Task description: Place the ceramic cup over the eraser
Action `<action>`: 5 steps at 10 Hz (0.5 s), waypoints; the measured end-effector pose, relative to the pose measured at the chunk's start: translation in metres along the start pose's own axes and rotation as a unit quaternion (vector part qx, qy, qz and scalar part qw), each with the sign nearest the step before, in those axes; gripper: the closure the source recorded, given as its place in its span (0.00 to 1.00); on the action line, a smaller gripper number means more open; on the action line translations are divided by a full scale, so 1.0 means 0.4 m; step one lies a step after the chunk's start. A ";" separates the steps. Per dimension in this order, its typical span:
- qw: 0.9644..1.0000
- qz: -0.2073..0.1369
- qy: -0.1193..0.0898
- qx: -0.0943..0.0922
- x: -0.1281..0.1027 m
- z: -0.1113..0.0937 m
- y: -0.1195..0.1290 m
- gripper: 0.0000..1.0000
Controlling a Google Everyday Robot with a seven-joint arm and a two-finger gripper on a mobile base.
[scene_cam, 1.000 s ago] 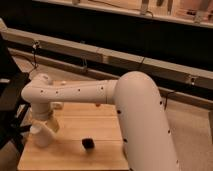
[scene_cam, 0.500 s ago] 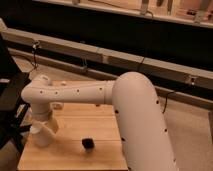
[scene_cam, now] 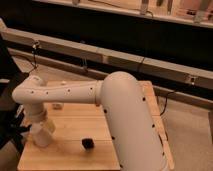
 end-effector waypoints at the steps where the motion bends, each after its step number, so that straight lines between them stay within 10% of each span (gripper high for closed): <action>1: 1.000 -0.010 -0.002 -0.005 -0.009 0.007 -0.008 0.20; 5: 0.999 -0.036 -0.005 -0.025 -0.042 0.044 -0.019 0.39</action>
